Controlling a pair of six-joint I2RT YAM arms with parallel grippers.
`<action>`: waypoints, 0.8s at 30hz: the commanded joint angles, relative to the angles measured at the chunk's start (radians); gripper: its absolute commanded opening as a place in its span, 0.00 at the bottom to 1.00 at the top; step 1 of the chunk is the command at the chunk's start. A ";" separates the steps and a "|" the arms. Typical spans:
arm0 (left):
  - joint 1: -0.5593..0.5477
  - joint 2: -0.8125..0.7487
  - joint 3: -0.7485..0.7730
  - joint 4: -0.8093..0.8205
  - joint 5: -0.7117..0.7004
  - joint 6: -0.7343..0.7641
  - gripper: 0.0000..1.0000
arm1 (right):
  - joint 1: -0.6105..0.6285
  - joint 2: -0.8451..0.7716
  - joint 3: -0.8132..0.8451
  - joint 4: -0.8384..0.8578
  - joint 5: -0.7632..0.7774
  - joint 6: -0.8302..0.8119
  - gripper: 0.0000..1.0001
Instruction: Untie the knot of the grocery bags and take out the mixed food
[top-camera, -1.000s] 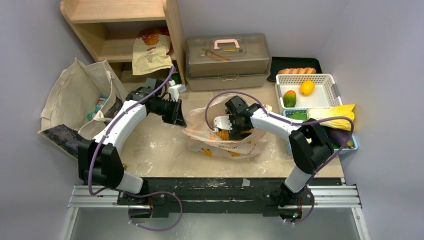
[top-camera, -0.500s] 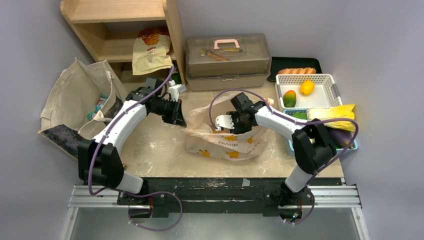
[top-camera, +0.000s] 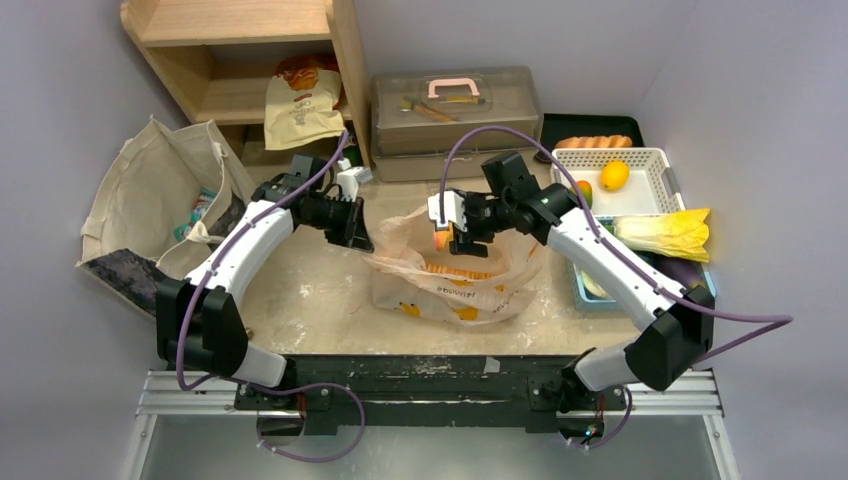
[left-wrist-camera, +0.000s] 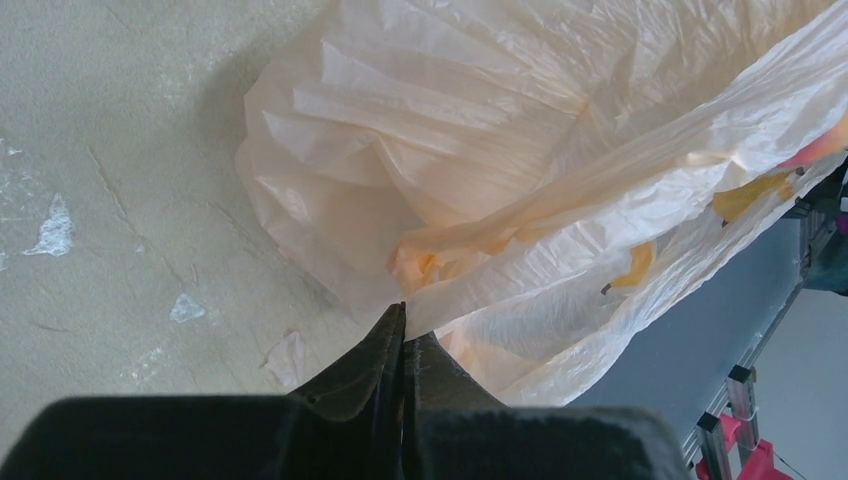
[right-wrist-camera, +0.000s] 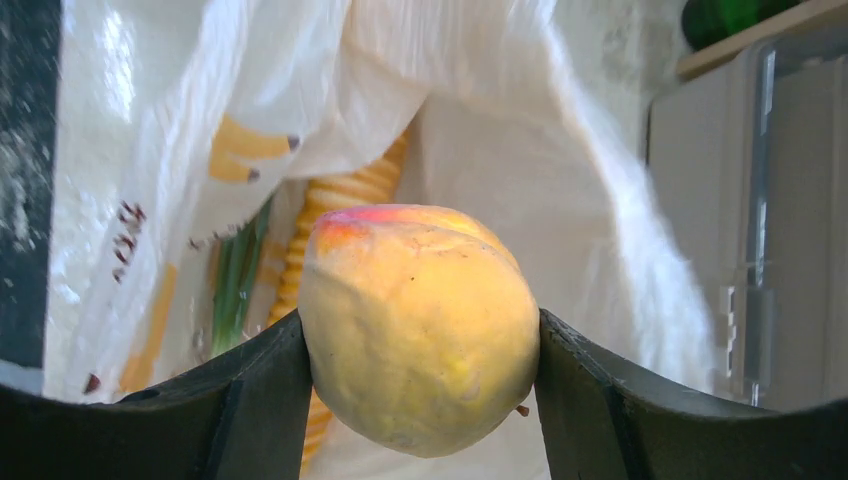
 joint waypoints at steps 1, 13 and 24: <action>0.008 -0.003 -0.007 0.030 0.021 -0.017 0.00 | 0.003 -0.046 0.105 0.046 -0.164 0.172 0.21; 0.008 -0.005 -0.006 0.025 0.021 -0.008 0.00 | -0.230 0.006 0.445 0.366 -0.159 0.885 0.26; 0.008 -0.003 -0.011 0.033 0.023 -0.003 0.00 | -0.737 0.174 0.415 0.238 0.207 0.747 0.27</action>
